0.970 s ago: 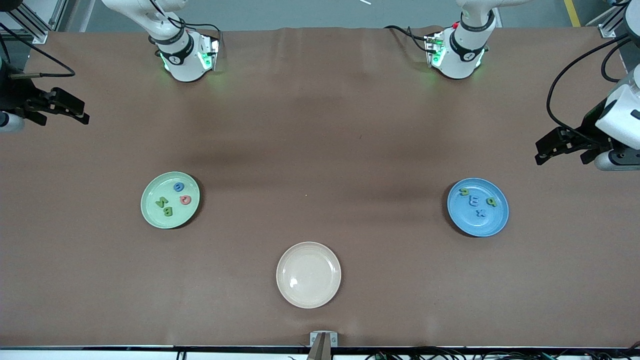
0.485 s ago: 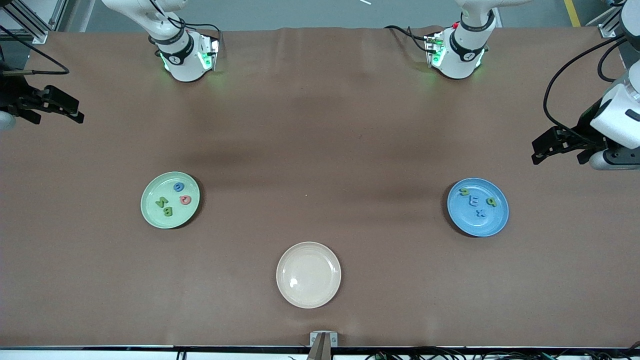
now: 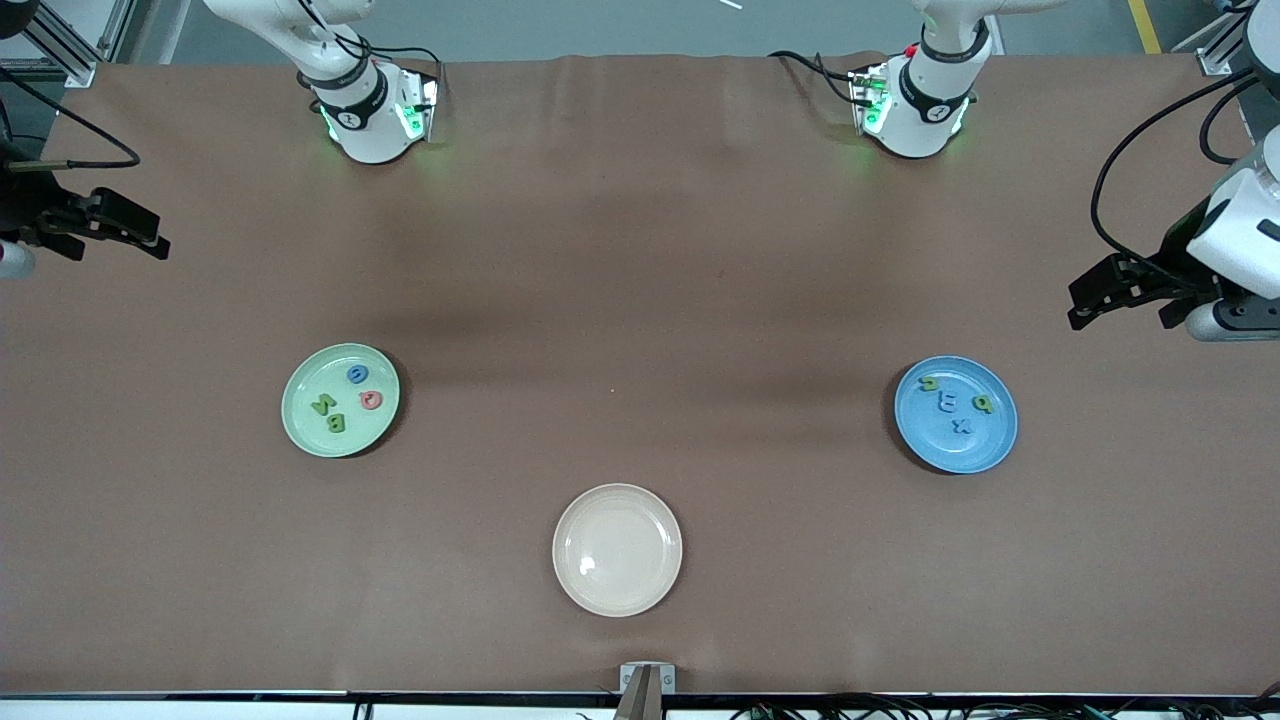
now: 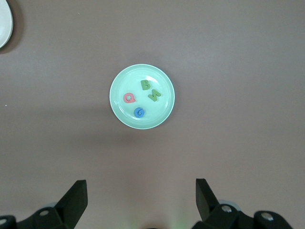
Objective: Sort upper and lower case letters into plates
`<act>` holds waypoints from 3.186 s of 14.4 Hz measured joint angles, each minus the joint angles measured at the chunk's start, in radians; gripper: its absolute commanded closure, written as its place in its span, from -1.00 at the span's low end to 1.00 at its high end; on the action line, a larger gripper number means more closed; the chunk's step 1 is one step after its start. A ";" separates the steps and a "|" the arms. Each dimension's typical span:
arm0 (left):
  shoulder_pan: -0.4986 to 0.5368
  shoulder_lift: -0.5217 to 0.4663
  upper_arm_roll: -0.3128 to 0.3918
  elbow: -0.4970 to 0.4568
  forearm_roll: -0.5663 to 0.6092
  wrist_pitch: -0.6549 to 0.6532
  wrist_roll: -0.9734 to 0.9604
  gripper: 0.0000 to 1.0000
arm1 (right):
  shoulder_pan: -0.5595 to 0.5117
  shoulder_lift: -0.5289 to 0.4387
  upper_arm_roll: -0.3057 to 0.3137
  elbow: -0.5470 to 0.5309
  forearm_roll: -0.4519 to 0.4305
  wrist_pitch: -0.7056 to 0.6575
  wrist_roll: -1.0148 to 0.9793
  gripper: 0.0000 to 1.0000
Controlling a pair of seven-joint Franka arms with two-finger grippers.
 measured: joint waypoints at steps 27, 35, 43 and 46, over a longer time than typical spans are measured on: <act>0.053 -0.002 0.015 0.056 -0.002 -0.002 0.024 -1.00 | 0.006 0.000 0.000 0.004 0.030 0.013 0.000 -1.00; 0.050 0.000 0.016 0.056 -0.001 -0.002 0.038 -1.00 | 0.006 0.000 0.000 0.004 0.030 0.013 0.000 -1.00; 0.049 0.000 0.015 0.055 -0.001 -0.002 0.043 -1.00 | 0.004 0.000 -0.002 0.004 0.030 0.013 0.000 -1.00; 0.049 0.000 0.015 0.055 -0.002 -0.003 0.043 -1.00 | 0.004 0.000 -0.002 0.004 0.030 0.013 0.000 -1.00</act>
